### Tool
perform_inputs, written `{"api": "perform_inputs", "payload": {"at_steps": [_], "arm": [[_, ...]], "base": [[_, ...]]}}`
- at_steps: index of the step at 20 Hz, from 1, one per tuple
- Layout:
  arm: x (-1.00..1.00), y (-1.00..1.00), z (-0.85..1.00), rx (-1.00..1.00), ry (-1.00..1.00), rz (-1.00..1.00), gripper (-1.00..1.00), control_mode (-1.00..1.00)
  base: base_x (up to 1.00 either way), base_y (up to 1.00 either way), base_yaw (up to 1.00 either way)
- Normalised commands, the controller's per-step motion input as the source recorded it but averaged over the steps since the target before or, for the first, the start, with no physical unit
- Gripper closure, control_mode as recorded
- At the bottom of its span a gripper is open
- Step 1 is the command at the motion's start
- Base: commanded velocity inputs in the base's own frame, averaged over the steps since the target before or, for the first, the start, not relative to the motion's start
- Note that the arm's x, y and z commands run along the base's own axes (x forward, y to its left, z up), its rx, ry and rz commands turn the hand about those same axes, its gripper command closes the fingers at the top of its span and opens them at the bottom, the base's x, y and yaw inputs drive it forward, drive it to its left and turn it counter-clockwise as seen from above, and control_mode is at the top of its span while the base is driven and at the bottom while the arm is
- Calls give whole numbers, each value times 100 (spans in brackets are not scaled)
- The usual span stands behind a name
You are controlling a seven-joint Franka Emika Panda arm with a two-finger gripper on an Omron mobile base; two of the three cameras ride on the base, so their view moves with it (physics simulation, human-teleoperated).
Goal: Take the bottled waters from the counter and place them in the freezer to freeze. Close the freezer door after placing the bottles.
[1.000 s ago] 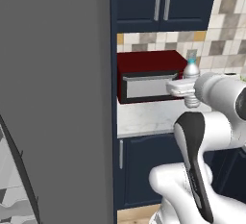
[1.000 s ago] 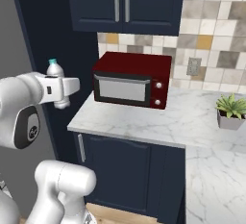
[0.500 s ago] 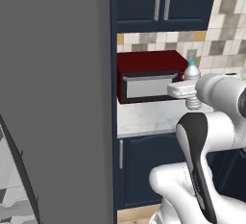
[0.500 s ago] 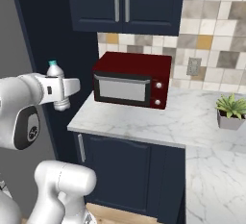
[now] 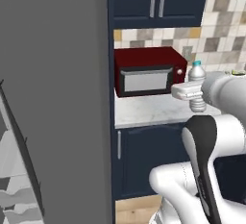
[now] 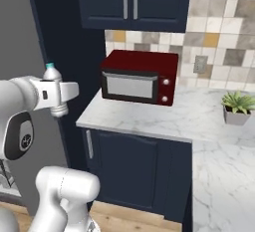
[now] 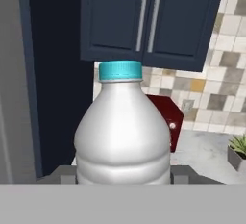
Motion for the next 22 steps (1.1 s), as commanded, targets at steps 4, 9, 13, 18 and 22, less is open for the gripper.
{"api": "perform_inputs", "payload": {"at_steps": [4, 9, 13, 18, 22], "arm": [[0, 0, 0, 0, 0, 0, 100, 100], [0, 0, 0, 0, 0, 0, 100, 100], [0, 0, 0, 0, 0, 0, 100, 100], [0, 0, 0, 0, 0, 0, 100, 100], [0, 0, 0, 0, 0, 0, 100, 100]], "base": [[-55, 37, 2], [-36, 71, 17], [-13, 95, 27], [-4, 93, 27], [-3, 88, 25]]}}
